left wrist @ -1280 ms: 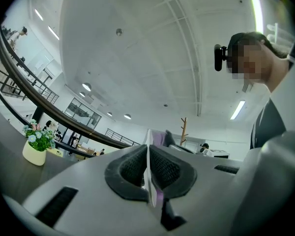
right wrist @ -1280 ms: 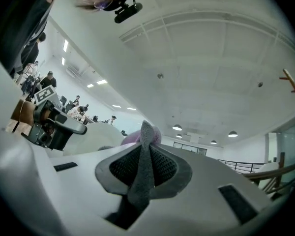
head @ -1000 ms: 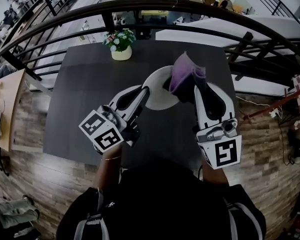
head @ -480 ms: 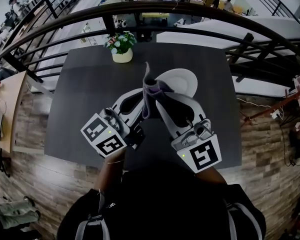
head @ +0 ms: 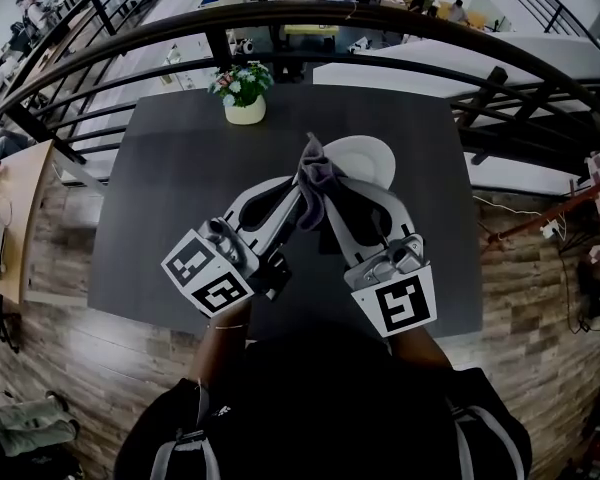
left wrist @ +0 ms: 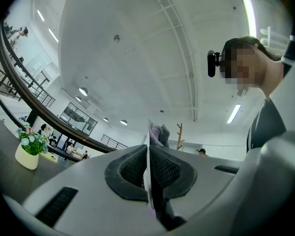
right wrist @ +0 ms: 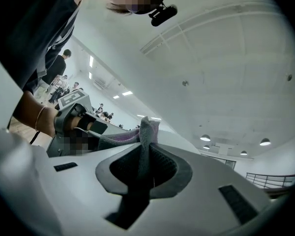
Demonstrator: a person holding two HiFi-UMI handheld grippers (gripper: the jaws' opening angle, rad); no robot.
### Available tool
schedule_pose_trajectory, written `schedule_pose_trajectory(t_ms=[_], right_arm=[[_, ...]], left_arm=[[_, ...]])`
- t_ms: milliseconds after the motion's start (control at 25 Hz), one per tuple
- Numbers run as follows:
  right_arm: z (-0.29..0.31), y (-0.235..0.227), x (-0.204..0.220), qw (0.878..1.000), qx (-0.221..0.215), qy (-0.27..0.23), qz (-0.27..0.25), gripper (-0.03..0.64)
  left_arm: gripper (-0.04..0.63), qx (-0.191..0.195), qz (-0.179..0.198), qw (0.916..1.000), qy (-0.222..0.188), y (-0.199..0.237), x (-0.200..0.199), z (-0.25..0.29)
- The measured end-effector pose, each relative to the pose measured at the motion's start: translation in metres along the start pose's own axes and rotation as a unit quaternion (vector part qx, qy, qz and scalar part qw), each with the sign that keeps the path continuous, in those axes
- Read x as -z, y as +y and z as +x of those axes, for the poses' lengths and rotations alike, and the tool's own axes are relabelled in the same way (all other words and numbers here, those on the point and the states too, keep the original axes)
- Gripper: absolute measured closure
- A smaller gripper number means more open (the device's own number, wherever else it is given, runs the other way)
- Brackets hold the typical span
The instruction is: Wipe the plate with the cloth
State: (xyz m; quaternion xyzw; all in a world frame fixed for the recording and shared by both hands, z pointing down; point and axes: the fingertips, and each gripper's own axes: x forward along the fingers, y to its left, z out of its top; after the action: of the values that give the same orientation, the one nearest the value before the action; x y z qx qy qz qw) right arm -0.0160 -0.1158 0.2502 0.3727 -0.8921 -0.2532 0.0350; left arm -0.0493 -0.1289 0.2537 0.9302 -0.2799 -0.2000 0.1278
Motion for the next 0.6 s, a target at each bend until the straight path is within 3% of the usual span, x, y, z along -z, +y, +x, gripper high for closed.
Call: schedule_pose_trajectory(t_ms=[600], right_arm=[[-0.019, -0.043, 0.036, 0.995, 0.073, 0.066, 0.016, 0.577]], left_arm=[[0.578, -0.005, 0.006, 1.0000, -0.002, 0.002, -0.004, -0.002]])
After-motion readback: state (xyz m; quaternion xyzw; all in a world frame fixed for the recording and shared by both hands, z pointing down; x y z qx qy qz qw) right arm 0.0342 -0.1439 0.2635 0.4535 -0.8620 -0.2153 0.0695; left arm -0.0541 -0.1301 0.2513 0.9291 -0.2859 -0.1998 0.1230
